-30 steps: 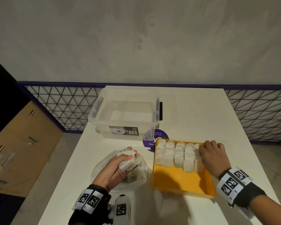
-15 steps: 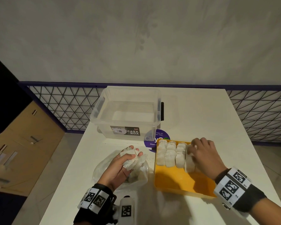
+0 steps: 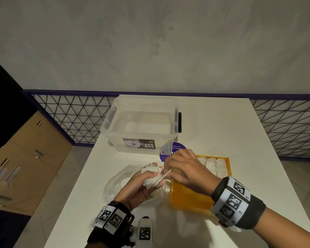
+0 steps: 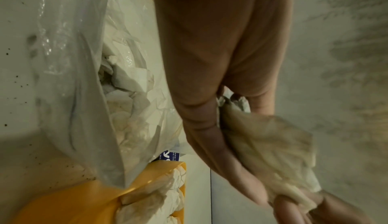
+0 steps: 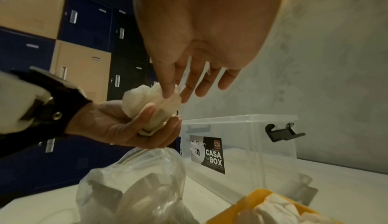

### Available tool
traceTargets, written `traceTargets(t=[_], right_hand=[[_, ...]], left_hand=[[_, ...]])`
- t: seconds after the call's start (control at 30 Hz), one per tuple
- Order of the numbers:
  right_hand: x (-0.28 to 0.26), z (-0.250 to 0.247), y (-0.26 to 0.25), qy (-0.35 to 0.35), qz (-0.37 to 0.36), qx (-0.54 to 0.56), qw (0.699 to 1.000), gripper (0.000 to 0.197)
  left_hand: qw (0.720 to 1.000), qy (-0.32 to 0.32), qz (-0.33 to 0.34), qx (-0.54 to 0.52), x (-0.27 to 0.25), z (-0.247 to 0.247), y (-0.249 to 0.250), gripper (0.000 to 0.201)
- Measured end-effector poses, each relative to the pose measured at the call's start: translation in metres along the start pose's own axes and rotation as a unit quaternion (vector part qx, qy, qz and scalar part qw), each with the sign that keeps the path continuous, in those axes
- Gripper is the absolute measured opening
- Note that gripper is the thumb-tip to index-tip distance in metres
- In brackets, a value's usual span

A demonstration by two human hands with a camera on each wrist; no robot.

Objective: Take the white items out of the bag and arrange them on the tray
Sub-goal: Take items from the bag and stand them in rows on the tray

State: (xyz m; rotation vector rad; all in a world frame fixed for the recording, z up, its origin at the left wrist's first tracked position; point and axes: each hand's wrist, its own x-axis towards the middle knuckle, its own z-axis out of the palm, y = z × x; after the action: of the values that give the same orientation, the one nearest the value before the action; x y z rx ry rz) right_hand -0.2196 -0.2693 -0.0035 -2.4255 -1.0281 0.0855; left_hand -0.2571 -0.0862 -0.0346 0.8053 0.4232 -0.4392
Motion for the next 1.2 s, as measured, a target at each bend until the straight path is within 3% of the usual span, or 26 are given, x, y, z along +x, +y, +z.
traceTargets(t=[0.27,0.47,0.57,0.7,0.93,1.2], right_hand=[[0.004,-0.017,0.001,0.025,0.07,0.123,0.99,0.017],[0.009,-0.031,0.006,0.074,0.13,0.247,0.957,0.019],[0.01,-0.035,0.018,0.066,0.162,0.17,0.97,0.015],[0.006,-0.021,0.039,-0.039,0.202,0.011,0.979,0.015],[0.011,0.022,0.053,-0.131,0.228,-0.055,0.963,0.018],[0.021,0.05,0.066,-0.173,0.206,-0.102,0.958,0.015]], left_hand=[[1.0,0.009,-0.007,0.001,-0.003,0.002,0.001,0.025],[0.999,0.012,-0.012,-0.033,-0.002,-0.005,0.002,0.033],[0.999,0.025,-0.003,-0.044,-0.002,-0.011,0.003,0.033],[0.998,0.038,0.003,-0.057,-0.003,-0.019,0.006,0.035],[0.993,0.038,0.01,-0.108,-0.003,-0.025,0.008,0.042],[0.996,-0.004,0.018,-0.088,-0.006,-0.026,0.008,0.039]])
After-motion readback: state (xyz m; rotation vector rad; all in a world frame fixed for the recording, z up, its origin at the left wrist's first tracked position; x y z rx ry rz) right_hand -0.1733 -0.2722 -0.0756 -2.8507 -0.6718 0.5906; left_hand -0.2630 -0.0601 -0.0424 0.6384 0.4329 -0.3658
